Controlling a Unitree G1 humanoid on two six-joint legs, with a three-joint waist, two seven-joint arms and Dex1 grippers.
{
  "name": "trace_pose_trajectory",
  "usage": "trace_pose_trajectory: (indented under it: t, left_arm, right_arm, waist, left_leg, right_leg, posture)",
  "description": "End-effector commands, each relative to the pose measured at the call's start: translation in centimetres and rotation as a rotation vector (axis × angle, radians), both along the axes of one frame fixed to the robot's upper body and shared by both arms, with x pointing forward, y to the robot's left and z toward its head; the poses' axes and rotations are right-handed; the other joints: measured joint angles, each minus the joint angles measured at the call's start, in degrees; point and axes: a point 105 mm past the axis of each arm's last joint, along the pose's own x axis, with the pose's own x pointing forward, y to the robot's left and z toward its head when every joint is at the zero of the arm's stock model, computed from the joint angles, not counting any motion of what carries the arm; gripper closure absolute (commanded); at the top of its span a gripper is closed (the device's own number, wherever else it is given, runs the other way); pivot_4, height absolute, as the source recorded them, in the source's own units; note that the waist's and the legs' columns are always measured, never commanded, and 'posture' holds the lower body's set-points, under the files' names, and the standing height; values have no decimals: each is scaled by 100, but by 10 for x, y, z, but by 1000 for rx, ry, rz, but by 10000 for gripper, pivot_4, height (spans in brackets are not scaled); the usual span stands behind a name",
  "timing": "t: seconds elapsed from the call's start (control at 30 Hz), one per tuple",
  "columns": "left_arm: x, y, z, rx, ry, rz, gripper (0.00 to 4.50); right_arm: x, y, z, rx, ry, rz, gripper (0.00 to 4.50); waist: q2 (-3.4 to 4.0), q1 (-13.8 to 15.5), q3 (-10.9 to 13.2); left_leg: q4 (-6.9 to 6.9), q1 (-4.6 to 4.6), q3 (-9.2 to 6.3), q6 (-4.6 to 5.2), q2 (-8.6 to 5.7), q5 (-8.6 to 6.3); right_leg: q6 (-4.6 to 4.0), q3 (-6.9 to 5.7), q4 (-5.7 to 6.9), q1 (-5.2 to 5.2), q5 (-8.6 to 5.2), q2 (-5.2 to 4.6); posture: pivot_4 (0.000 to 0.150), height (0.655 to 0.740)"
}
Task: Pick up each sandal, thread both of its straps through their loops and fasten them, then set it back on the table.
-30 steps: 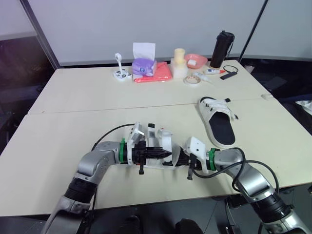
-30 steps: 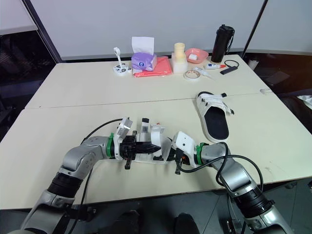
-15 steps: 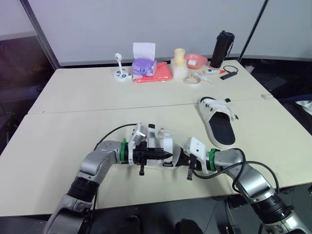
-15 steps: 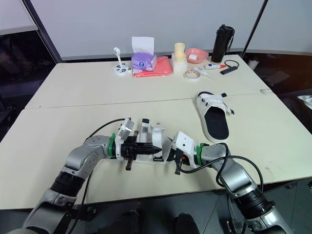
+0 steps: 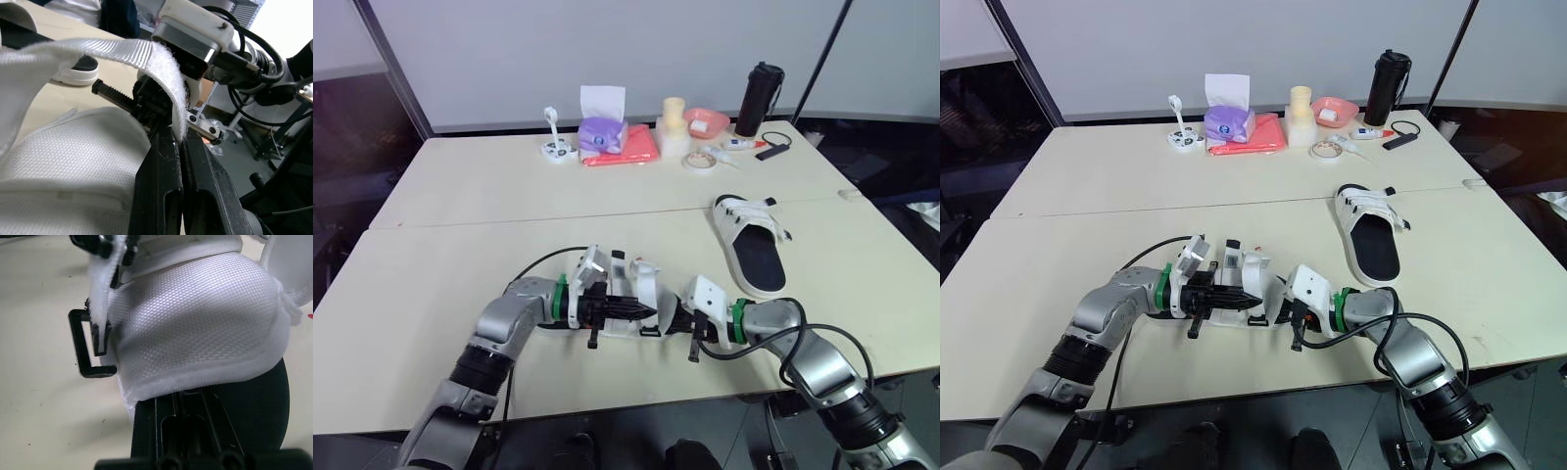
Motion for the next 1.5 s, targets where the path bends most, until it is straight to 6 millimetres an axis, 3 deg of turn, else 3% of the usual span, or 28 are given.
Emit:
trace_pose_trajectory:
  t: [0.03,1.17,1.5]
  left_arm:
    - [-1,2,-3,38,-1,-26,44757]
    - [-1,4,12,-11,70,-71,44757]
    - [-3,6,-1,58,45,-87,44757]
  right_arm:
    - [-5,-6,-23,-62,72,-23,45000]
    - [-4,-8,-25,-81,59,-28,45000]
    - [-5,-8,-25,-81,60,-30,45000]
  waist:
    - [0,-2,0]
    - [0,-6,0]
    - [0,-7,0]
  left_leg:
    - [0,0,0,0,0,0]
    - [7,2,0,0,-1,0]
    - [8,2,0,0,-1,0]
  right_leg:
    - [0,0,0,0,0,0]
    - [1,0,6,2,1,3]
    - [1,0,7,2,1,4]
  posture:
    - [1500,7400]
    - [1500,7400]
    - [1500,7400]
